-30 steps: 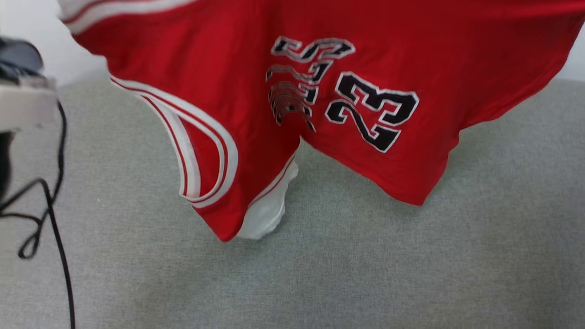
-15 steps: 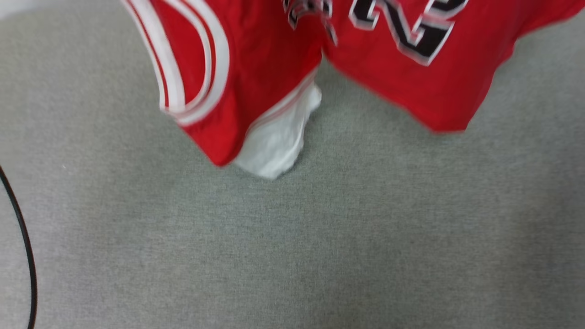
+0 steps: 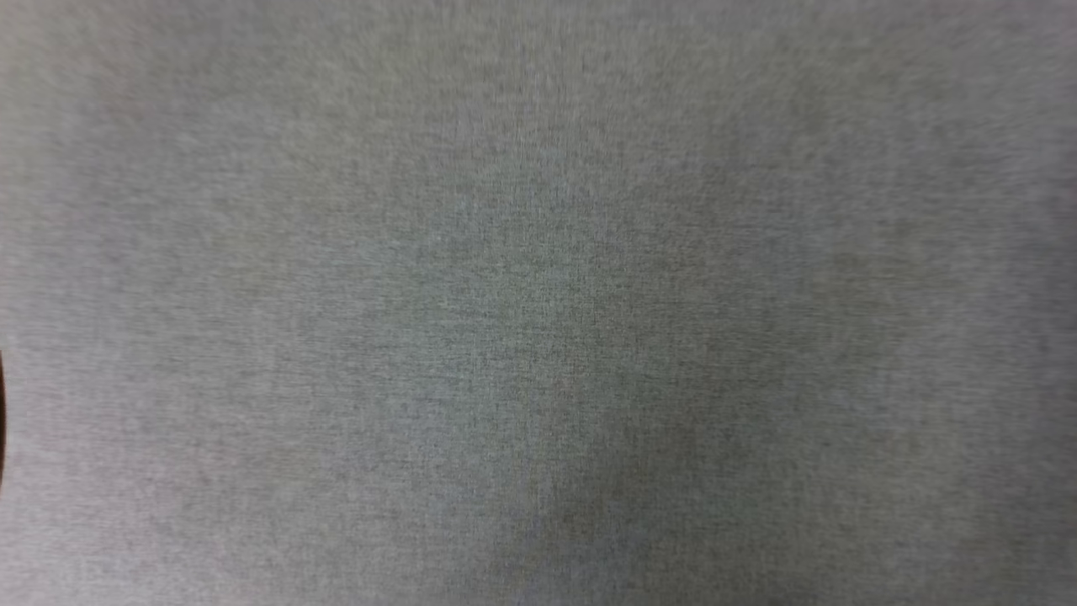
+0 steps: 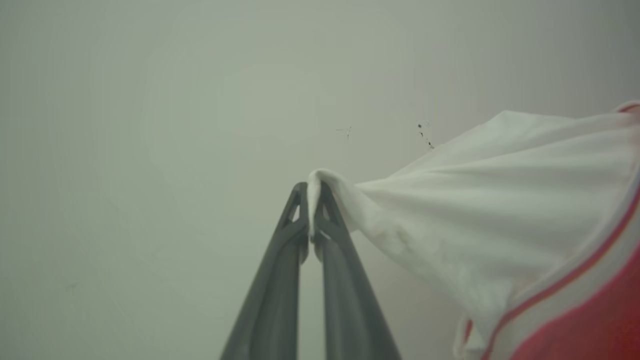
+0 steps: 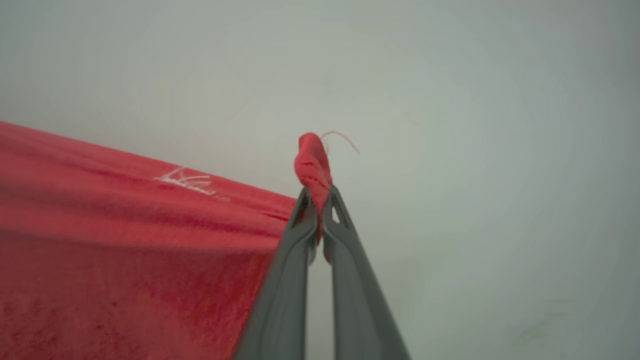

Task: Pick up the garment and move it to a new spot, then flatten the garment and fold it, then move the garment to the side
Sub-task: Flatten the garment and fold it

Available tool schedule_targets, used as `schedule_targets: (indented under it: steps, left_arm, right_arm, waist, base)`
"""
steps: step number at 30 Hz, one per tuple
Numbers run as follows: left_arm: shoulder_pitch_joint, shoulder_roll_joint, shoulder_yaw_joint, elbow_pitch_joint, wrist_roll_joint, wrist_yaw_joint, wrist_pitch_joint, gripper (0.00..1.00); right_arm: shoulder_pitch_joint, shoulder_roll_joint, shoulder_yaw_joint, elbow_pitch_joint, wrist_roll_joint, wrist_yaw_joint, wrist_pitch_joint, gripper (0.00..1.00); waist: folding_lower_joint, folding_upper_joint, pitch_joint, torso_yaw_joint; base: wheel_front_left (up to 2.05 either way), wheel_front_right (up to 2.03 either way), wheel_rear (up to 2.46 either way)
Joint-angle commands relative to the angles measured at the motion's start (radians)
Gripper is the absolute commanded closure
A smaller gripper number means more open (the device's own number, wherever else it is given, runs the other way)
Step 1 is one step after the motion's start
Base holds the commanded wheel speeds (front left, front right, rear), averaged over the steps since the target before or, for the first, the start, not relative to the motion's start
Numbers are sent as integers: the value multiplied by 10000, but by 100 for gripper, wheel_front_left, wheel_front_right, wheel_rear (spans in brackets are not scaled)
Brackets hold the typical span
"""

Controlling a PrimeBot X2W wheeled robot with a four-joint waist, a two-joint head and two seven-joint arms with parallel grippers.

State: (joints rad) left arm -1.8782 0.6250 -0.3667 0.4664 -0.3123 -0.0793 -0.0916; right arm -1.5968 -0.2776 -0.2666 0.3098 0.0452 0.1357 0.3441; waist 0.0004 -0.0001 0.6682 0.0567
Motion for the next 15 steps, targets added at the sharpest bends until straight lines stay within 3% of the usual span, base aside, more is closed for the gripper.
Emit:
schedule_targets:
  steps: [1, 8, 15]
  left_arm:
    - [-398, 151, 106, 521, 140, 107, -272, 100]
    - [-657, -535, -131, 2377, 248, 23, -1583, 100]
    - [667, -1271, 131, 2106, 8, 79, -1746, 100]
  right_arm:
    - [-267, -187, -215, 379, -321, -94, -281, 100]
    - [-844, 119, -245, 2076, -1021, -102, -1707, 100]
    - [-148, -88, 119, 3074, -958, -73, -2310, 100]
  waist:
    - [-4, 1, 499, 69]
    - [-4, 1, 940, 293]
    - [-4, 1, 963, 523]
  base:
    - [0, 0, 0]
    - [0, 0, 0]
    - [0, 0, 0]
